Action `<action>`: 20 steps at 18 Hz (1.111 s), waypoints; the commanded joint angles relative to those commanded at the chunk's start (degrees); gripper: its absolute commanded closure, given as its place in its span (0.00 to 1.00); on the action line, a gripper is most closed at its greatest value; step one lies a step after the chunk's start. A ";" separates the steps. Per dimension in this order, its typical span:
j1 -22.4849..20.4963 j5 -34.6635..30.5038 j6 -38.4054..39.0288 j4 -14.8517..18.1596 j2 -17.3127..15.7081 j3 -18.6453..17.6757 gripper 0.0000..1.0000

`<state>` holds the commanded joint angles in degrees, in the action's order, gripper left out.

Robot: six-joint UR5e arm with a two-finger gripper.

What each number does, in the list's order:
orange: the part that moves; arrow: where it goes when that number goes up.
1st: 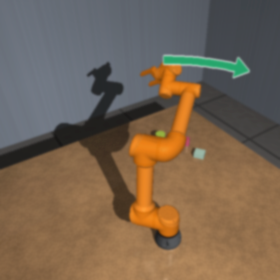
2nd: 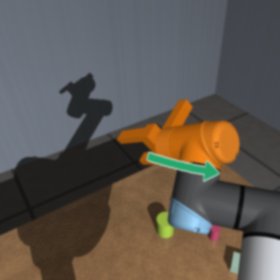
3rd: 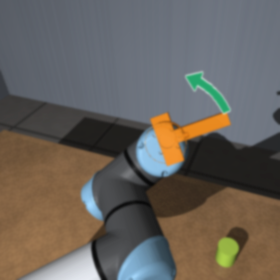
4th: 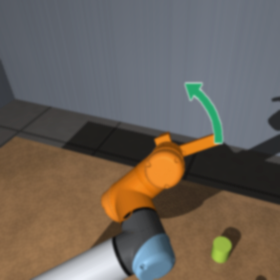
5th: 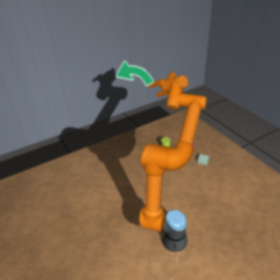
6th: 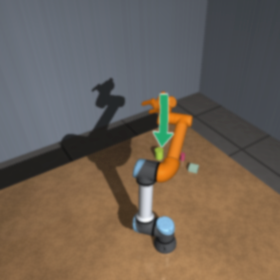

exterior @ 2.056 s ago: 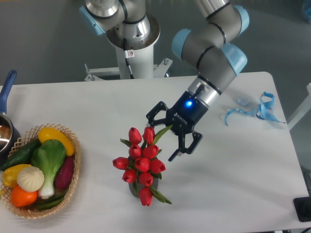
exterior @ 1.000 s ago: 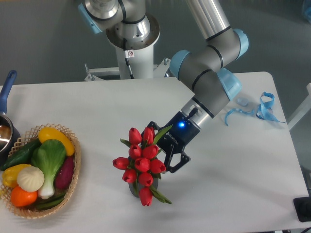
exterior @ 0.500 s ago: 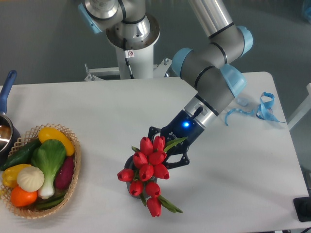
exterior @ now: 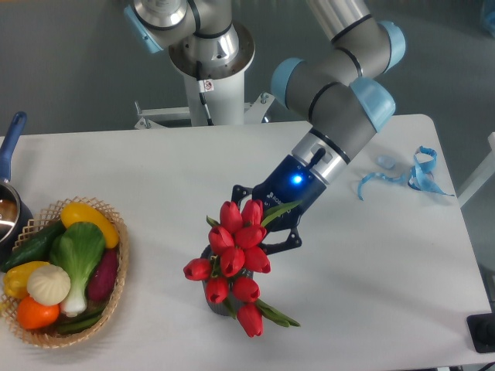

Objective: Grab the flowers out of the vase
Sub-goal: 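Lift the tulip bouquet up out of the black vase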

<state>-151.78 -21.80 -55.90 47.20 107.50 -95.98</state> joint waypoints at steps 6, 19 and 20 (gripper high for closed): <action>-1.85 3.08 0.88 0.00 -0.80 2.36 0.97; -5.54 7.30 18.64 0.09 -0.89 10.28 0.96; -5.89 7.82 19.16 0.09 -0.97 10.63 0.96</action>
<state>-157.67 -13.98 -36.74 47.29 106.52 -85.35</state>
